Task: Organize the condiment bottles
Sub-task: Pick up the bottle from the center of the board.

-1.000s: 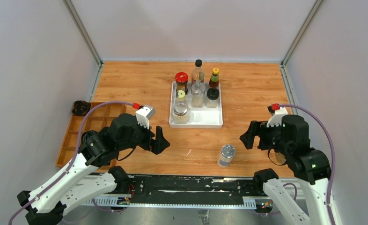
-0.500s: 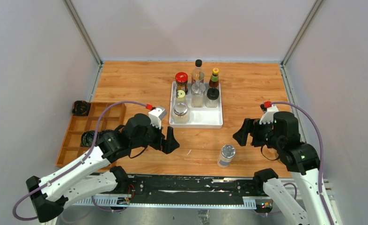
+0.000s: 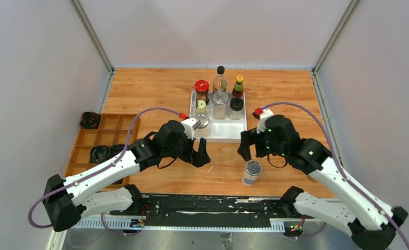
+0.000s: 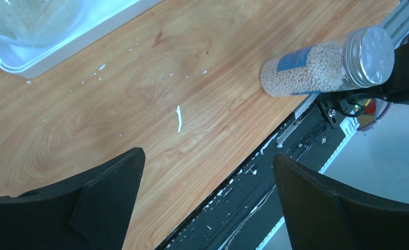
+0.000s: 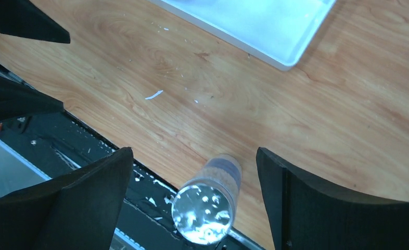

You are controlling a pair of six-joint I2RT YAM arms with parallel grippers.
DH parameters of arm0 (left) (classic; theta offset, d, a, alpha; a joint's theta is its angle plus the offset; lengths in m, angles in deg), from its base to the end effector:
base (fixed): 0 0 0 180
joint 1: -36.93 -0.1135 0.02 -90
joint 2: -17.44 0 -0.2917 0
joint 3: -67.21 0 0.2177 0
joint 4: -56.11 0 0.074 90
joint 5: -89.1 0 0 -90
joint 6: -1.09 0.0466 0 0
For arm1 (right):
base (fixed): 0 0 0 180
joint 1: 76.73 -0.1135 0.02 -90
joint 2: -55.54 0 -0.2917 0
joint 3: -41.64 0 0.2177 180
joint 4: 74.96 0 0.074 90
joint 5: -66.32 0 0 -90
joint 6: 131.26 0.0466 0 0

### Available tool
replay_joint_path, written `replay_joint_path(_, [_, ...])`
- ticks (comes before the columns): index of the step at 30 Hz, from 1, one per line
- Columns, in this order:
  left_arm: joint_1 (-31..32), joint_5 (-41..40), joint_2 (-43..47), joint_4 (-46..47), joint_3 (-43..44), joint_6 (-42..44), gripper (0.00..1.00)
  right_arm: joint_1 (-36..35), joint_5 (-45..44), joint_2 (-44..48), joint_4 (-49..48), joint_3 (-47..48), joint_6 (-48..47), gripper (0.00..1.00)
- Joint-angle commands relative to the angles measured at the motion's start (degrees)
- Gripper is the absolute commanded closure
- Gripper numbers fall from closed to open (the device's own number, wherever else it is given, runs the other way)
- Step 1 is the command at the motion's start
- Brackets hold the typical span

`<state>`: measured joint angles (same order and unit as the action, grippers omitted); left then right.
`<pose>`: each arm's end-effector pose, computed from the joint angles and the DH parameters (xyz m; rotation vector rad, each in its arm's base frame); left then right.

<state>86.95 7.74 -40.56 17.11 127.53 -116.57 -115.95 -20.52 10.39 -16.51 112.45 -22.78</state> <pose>0.1098 -0.1418 0.2980 0.5450 2.2961 -0.8813 0.0850 0.0727 0.3493 -0.4310 2.1703 0.6356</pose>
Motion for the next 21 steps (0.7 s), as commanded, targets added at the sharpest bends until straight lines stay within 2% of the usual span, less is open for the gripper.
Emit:
replay_joint_path(1, [0.47,0.79,-2.07,2.34,3.68,2.25,0.0,-11.78,-15.7,-6.66,-2.93,5.73,-0.82,0.05])
replay_joint_path(8, [0.49,-0.09,-2.37,1.5,4.83,3.38,0.0,-12.46,-19.69,-6.44,-5.45,1.49,0.16,0.04])
replay_joint_path(14, [0.5,-0.51,-2.23,0.76,4.8,4.27,0.0,-13.19,-19.57,-5.9,-5.06,-1.42,2.12,0.05])
replay_joint_path(17, [0.52,-0.52,-2.13,0.43,5.08,4.01,0.0,-16.12,-21.07,-7.34,-4.01,-1.36,3.42,0.05])
replay_joint_path(21, [0.61,-1.11,-0.33,1.12,4.19,2.73,0.0,-23.35,-26.42,-10.65,-2.7,0.23,5.15,0.05])
